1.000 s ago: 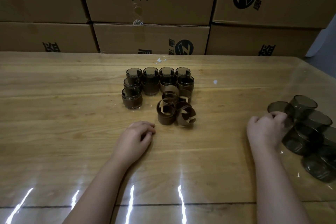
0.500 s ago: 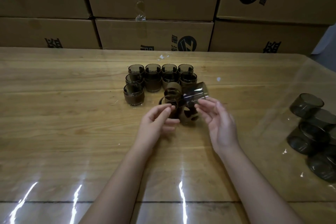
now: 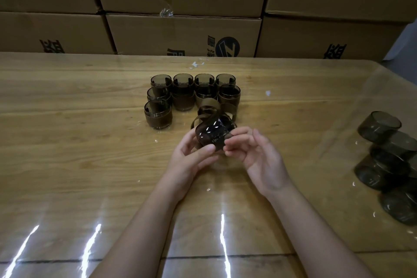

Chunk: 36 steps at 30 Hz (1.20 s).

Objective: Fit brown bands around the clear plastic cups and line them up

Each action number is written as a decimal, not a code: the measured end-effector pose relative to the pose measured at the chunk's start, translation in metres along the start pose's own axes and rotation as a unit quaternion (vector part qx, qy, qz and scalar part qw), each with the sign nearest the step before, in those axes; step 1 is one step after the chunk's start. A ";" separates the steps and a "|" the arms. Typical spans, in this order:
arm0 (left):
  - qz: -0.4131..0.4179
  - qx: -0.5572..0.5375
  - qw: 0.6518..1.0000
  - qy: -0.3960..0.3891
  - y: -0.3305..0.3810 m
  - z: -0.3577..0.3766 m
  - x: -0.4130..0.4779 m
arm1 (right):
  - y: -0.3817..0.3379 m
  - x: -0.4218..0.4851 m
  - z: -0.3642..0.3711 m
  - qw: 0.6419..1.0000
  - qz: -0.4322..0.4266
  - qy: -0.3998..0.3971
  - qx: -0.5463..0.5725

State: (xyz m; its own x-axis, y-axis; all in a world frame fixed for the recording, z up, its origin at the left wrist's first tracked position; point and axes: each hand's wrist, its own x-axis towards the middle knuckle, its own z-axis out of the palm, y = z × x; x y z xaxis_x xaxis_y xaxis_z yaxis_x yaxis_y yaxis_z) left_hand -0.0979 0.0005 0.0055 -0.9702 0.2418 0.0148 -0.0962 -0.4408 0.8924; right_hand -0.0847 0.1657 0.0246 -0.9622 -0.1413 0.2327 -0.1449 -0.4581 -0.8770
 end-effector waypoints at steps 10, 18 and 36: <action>0.001 -0.017 1.000 0.020 0.006 -0.003 0.002 | 0.007 -0.004 0.011 0.951 -0.134 0.035 -0.276; 0.033 -0.006 0.997 0.064 0.003 -0.004 0.003 | 0.012 -0.004 0.010 0.955 -0.092 0.019 -0.281; 0.079 0.109 0.989 0.057 0.000 0.002 0.000 | 0.006 -0.003 0.006 0.937 -0.099 0.031 -0.334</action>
State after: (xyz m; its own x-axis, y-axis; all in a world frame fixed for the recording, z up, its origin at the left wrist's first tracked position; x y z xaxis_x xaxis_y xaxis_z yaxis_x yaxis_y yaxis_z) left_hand -0.0977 0.0020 0.0060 -0.9893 0.0803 0.1217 0.0965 -0.2654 0.9593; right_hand -0.0813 0.1581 0.0212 -0.9101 -0.0517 0.4112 -0.4134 0.1839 -0.8918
